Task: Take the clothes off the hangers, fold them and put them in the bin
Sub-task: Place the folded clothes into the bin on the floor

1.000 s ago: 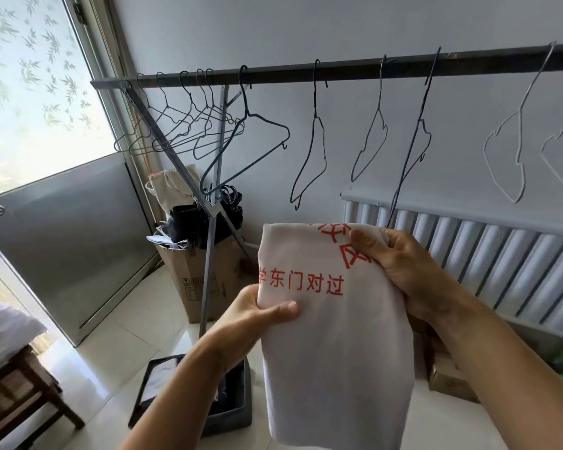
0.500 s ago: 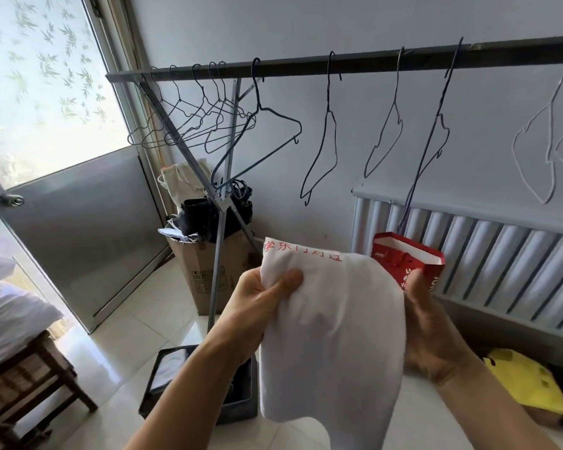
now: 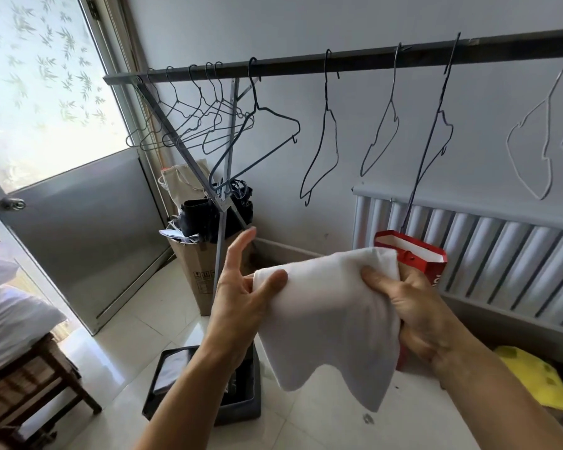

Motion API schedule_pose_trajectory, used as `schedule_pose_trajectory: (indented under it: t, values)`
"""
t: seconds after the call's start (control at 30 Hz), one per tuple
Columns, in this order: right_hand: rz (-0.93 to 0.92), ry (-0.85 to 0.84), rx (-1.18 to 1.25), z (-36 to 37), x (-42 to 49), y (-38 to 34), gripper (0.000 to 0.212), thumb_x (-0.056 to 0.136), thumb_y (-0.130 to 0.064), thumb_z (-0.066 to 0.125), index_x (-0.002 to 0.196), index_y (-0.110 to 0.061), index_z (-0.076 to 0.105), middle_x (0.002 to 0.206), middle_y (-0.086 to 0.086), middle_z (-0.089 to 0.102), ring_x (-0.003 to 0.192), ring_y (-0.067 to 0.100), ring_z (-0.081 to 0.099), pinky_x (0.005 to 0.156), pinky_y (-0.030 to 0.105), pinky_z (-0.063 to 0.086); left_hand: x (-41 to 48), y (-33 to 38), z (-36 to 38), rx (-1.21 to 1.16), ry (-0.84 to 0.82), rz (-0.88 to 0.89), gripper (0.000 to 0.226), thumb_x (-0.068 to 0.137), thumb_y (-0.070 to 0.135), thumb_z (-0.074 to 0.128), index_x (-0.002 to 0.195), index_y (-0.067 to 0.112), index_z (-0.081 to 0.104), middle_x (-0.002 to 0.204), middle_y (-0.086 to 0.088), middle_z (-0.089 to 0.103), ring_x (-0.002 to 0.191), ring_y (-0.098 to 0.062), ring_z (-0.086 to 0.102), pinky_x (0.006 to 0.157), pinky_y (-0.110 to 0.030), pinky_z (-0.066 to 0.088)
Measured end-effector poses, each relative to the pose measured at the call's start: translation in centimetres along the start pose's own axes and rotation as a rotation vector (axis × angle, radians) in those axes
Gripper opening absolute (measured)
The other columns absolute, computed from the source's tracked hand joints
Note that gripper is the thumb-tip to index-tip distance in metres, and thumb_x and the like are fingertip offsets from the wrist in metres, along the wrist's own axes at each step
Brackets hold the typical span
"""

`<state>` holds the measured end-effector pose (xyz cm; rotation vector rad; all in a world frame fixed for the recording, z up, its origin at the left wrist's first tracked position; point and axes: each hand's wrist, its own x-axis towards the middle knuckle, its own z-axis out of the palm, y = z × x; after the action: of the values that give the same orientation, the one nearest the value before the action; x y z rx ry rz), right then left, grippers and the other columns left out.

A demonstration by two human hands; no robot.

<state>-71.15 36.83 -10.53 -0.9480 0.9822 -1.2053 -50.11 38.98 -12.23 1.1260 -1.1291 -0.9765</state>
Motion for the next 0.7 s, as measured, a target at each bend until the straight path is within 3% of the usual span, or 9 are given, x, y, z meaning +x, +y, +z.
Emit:
schedule_pose_trajectory:
  t: [0.1, 0.2, 0.3, 0.4, 0.47, 0.57, 0.7]
  values:
    - [-0.017, 0.047, 0.026, 0.5, 0.1, 0.0, 0.007, 0.091, -0.009, 0.061, 0.088, -0.005, 0.066, 0.065, 0.006, 0.071, 0.055, 0.015, 0.068, 0.048, 0.028, 0.056, -0.1, 0.2, -0.4, -0.058, -0.047, 0.02, 0.021, 0.083, 0.029, 0.076, 0.104, 0.028, 0.074, 0.089, -0.019, 0.07, 0.075, -0.026, 0.057, 0.061, -0.031, 0.048]
    - [-0.018, 0.067, 0.049, 0.7, 0.3, -0.4, 0.009, 0.092, -0.01, 0.061, 0.086, -0.006, 0.066, 0.061, 0.003, 0.07, 0.052, 0.013, 0.067, 0.045, 0.025, 0.054, -0.4, 0.1, -1.3, -0.104, -0.242, -0.022, 0.054, 0.066, 0.02, 0.085, 0.118, 0.025, 0.069, 0.113, -0.011, 0.07, 0.095, -0.025, 0.068, 0.078, -0.032, 0.057]
    - [-0.018, 0.06, 0.046, 0.7, 0.5, -1.0, 0.009, 0.093, -0.009, 0.06, 0.086, -0.006, 0.066, 0.06, 0.003, 0.071, 0.051, 0.012, 0.068, 0.044, 0.023, 0.053, -0.3, -0.2, -2.0, 0.196, -0.306, 0.068, 0.076, 0.065, 0.009, 0.083, 0.13, 0.037, 0.056, 0.126, 0.0, 0.06, 0.111, -0.022, 0.063, 0.091, -0.037, 0.056]
    - [-0.013, 0.058, 0.021, 0.9, 0.7, -1.6, 0.011, 0.093, -0.009, 0.06, 0.083, -0.006, 0.065, 0.057, 0.003, 0.069, 0.048, 0.011, 0.066, 0.044, 0.024, 0.054, 0.2, 0.1, -2.3, 0.57, -0.253, 0.245, 0.063, 0.078, 0.008, 0.074, 0.127, 0.041, 0.051, 0.125, 0.013, 0.056, 0.114, -0.005, 0.055, 0.096, -0.024, 0.048]
    - [-0.014, 0.065, -0.005, 1.0, 0.8, -1.8, 0.012, 0.093, -0.01, 0.059, 0.082, -0.006, 0.064, 0.057, 0.004, 0.068, 0.047, 0.011, 0.065, 0.046, 0.025, 0.056, 0.3, 0.8, -2.3, 0.731, -0.227, 0.343, 0.051, 0.085, 0.009, 0.07, 0.126, 0.035, 0.053, 0.12, 0.013, 0.057, 0.108, 0.003, 0.053, 0.092, -0.014, 0.042]
    - [-0.018, 0.058, -0.067, 1.2, 1.2, -1.9, 0.014, 0.094, -0.015, 0.057, 0.084, -0.009, 0.065, 0.062, 0.004, 0.068, 0.055, 0.016, 0.066, 0.053, 0.03, 0.056, 0.7, 1.6, -3.0, 0.83, -0.217, 0.42, 0.032, 0.089, 0.018, 0.059, 0.121, 0.022, 0.063, 0.106, 0.009, 0.061, 0.096, 0.0, 0.056, 0.081, -0.007, 0.039]
    - [-0.066, 0.045, -0.18, 2.6, 2.6, -1.4, 0.018, 0.096, -0.019, 0.055, 0.095, -0.005, 0.066, 0.078, 0.005, 0.065, 0.071, 0.016, 0.059, 0.066, 0.031, 0.051, 0.8, 2.6, -5.2, 0.846, -0.218, 0.428, 0.019, 0.088, 0.024, 0.057, 0.101, 0.022, 0.071, 0.089, 0.011, 0.057, 0.08, 0.0, 0.056, 0.069, -0.01, 0.04]
